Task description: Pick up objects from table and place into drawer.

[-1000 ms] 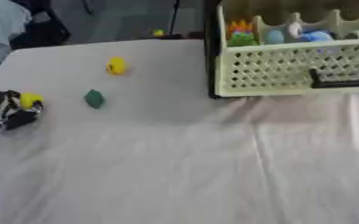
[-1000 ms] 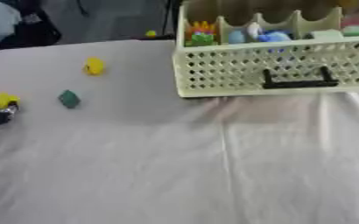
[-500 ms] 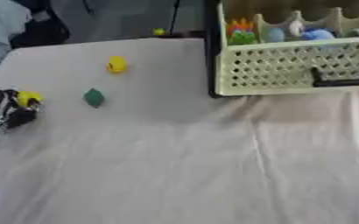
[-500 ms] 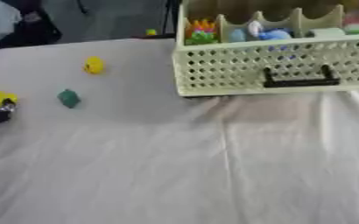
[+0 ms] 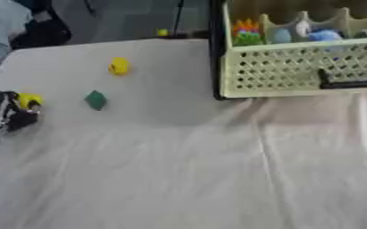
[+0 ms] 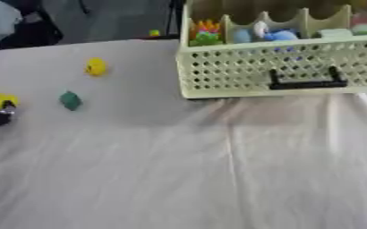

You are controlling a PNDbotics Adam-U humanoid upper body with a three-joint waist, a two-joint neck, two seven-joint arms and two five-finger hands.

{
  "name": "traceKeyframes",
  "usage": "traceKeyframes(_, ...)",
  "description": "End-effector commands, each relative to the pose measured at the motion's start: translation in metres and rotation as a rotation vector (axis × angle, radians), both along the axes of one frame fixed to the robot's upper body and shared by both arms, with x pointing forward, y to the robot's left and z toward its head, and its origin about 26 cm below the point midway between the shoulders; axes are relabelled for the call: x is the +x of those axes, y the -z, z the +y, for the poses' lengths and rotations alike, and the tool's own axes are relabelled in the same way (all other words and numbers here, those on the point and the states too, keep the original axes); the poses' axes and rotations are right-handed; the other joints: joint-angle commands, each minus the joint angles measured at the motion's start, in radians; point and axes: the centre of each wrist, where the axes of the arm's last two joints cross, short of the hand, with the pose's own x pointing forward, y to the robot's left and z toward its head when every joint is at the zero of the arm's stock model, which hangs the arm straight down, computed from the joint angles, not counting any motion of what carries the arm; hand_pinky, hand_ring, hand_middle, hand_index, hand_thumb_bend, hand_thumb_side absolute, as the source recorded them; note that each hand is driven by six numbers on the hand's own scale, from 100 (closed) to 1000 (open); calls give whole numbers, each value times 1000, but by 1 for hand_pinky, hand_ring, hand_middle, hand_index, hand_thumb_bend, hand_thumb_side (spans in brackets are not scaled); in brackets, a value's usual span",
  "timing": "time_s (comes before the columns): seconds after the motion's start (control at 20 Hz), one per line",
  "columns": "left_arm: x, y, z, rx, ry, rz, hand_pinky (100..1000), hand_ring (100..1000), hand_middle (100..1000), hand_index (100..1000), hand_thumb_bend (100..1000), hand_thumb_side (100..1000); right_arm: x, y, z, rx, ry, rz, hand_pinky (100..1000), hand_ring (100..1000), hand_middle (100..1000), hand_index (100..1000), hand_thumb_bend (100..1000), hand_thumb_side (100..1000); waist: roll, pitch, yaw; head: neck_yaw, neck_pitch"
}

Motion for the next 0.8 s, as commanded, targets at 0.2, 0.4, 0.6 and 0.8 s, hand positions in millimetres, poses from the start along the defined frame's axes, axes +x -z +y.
traceKeyframes(0.2, -3, -16, 3, 6, -3, -64, 103, 306, 556, 712, 100, 595, -4, -4, -3, 1, 3, -12, 495, 400, 360, 812, 100, 454, -3, -37, 2, 3, -4)
traceKeyframes(0.4, -4, -23, 0, 8, 16, -98, 100, 301, 555, 711, 100, 595, -4, -3, -4, 6, 7, -3, 495, 400, 360, 812, 100, 452, -3, -48, 9, -3, 3)
traceKeyframes(0.6, -6, -33, -4, 10, 40, -132, 100, 297, 554, 709, 100, 595, -5, -2, -5, 9, 9, 4, 494, 401, 362, 812, 100, 451, -3, -62, 16, -9, 11)
traceKeyframes(0.8, -8, -46, -12, 18, 76, -170, 100, 293, 553, 708, 100, 598, -6, -1, -7, 10, 8, 10, 488, 403, 363, 812, 100, 448, -3, -80, 24, -16, 20)
